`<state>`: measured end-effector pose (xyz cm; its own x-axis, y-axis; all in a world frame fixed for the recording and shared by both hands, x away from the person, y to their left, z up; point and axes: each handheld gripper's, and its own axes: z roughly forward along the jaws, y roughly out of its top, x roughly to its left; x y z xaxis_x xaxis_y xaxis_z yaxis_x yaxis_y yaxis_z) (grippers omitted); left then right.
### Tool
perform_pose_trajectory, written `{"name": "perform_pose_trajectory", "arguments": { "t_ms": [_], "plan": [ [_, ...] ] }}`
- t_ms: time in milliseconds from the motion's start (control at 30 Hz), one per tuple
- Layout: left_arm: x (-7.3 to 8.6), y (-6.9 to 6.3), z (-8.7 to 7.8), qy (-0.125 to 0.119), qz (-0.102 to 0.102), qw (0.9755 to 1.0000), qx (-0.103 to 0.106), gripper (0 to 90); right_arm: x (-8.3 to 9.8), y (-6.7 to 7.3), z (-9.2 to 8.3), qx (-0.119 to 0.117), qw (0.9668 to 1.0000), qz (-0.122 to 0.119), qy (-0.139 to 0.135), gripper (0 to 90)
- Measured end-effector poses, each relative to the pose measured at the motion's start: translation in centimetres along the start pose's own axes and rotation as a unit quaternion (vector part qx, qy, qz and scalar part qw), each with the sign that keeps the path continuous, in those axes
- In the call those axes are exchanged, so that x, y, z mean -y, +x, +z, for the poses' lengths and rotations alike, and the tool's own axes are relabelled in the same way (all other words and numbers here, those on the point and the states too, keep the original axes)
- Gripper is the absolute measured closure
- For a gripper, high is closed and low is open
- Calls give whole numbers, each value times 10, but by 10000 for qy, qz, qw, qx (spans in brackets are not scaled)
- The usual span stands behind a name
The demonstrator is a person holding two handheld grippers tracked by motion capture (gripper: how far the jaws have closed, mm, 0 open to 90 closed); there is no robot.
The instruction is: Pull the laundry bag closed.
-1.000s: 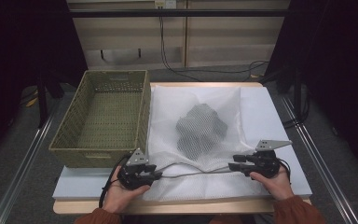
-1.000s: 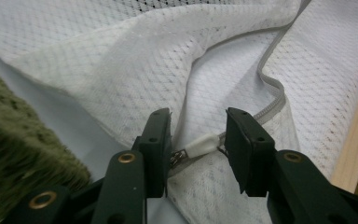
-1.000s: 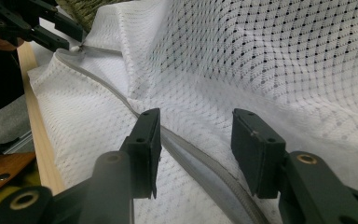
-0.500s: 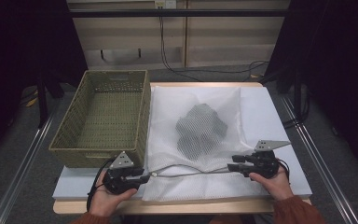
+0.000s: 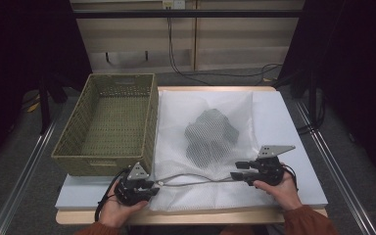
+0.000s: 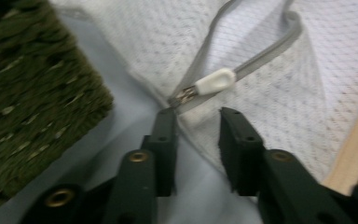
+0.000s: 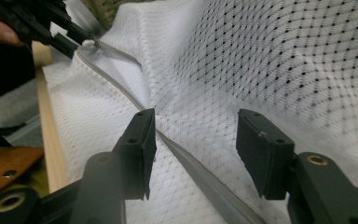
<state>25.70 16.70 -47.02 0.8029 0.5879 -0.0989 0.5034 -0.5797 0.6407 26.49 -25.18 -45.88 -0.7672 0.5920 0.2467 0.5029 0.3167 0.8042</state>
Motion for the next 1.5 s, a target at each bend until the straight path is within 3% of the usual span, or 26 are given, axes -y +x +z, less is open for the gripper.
{"name": "perform_pose_trajectory", "arguments": {
  "t_ms": [33, 133, 200, 267, 300, 400, 467, 667, 1033, 1200, 1267, 1500],
  "plan": [
    [-1, 0, 0, 30, 60, 10000, -25, 711, -1, 3, 3, 48, 10000, -50, 64, 473],
    [-3, 1, 3, 21, -59, 10000, 50, 785, -5, 7, 8, -21, 9999, -111, 103, 476],
    [-5, 2, 3, 60, -16, 9999, 104, 823, -7, 10, 12, -30, 9997, -160, 179, 479],
    [-5, 2, 5, -23, -113, 9998, 185, 885, -9, 13, 17, -175, 9994, -208, 205, 479],
    [-5, 2, 4, 36, -69, 9998, 157, 892, -10, 16, 19, -213, 9991, -235, 267, 480],
    [-5, 3, 3, 28, -62, 9998, 210, 897, -13, 22, 25, -305, 9987, -239, 325, 482],
    [-3, 4, 1, -121, -144, 9996, 193, 898, -15, 26, 30, -413, 9980, -231, 414, 507],
    [-2, 6, -10, -239, -156, 9994, 197, 897, -23, 37, 44, -818, 9948, -212, 573, 575],
    [-7, 3, -11, -387, -112, 9989, 253, 897, -47, 61, 85, -1127, 9908, -348, 662, 604],
    [-7, 3, -12, -380, -76, 9990, 222, 897, -61, 69, 107, -1380, 9861, -527, 760, 631],
    [-8, 3, -13, -357, 8, 9991, 221, 897, -65, 72, 117, -1454, 9846, -538, 811, 638],
    [-7, 1, -13, -441, -11, 9988, 209, 897, -72, 78, 144, -1685, 9798, -564, 922, 671]
  ]
}}
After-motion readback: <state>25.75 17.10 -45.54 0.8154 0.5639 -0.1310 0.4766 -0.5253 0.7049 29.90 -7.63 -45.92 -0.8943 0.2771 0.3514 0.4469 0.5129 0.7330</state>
